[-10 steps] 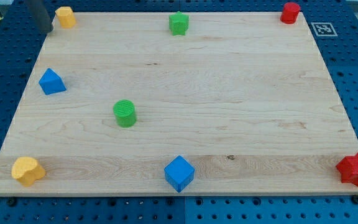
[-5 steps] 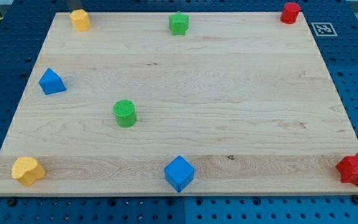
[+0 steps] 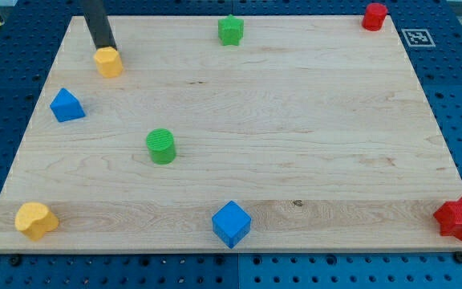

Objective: Slide the yellow hexagon to the yellow heart

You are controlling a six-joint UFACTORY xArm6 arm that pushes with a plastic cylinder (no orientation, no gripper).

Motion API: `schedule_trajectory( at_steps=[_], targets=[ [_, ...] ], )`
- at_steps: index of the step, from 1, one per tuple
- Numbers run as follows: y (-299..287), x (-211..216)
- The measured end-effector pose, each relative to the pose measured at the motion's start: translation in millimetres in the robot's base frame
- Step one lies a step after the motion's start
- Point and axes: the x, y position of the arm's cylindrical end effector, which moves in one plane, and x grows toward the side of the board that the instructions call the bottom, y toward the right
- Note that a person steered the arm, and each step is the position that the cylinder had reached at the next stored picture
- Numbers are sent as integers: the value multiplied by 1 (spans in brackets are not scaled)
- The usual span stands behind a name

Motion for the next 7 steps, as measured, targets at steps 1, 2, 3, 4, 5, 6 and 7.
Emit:
schedule_trajectory(
  at_steps=[1,2,3,4,5,6,7],
  targets=[
    [6,20],
    [7,45],
    [7,70],
    [10,92],
    [18,104],
    [25,102],
    [35,102]
  ],
)
